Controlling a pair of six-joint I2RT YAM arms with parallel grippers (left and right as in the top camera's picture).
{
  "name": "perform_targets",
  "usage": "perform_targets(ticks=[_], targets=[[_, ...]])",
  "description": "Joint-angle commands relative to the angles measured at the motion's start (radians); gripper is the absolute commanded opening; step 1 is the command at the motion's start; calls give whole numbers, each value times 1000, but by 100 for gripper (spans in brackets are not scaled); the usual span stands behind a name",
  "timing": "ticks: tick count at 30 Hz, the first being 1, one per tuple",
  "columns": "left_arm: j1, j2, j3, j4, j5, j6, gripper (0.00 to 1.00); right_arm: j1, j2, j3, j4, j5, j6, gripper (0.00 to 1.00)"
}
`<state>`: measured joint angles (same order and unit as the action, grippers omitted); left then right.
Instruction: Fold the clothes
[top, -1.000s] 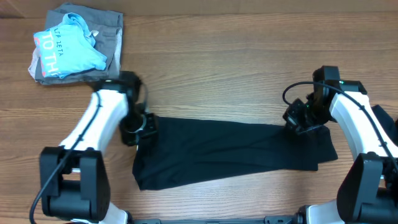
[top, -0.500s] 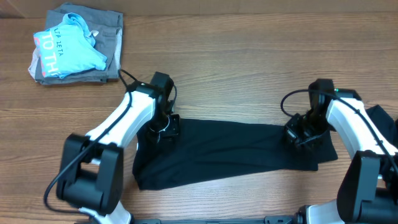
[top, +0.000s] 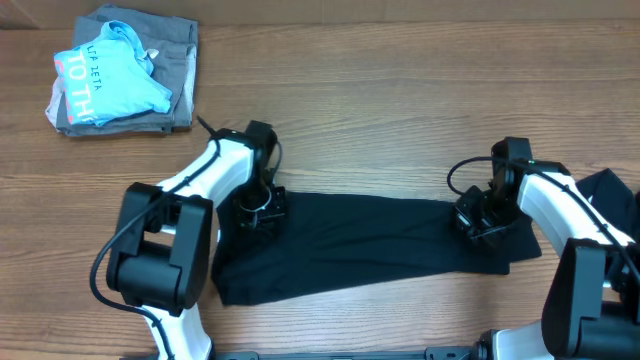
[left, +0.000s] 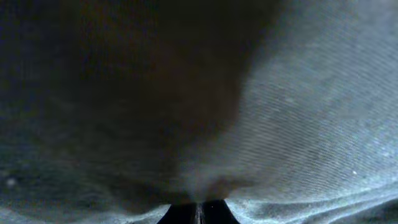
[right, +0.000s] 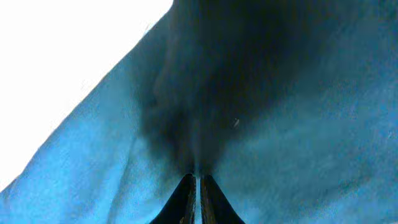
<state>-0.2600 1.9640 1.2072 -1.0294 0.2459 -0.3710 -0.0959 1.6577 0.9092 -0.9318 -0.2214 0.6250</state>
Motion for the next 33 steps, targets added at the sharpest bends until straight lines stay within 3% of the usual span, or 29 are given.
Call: perform_targets(ticks=[1, 10, 16, 24, 33], targets=[[103, 60, -11, 47, -186, -25, 4, 0, -16, -19, 16, -4, 8, 9], [286, 60, -11, 93, -175, 32, 4, 0, 6, -19, 77, -8, 13, 9], [367, 60, -11, 93, -212, -38, 4, 1, 88, -19, 125, -23, 14, 6], [510, 60, -11, 80, -212, -39, 4, 0, 183, -18, 210, -7, 50, 4], [613, 59, 9, 68, -174, -52, 7, 0, 183, 127, 108, 51, 79, 4]])
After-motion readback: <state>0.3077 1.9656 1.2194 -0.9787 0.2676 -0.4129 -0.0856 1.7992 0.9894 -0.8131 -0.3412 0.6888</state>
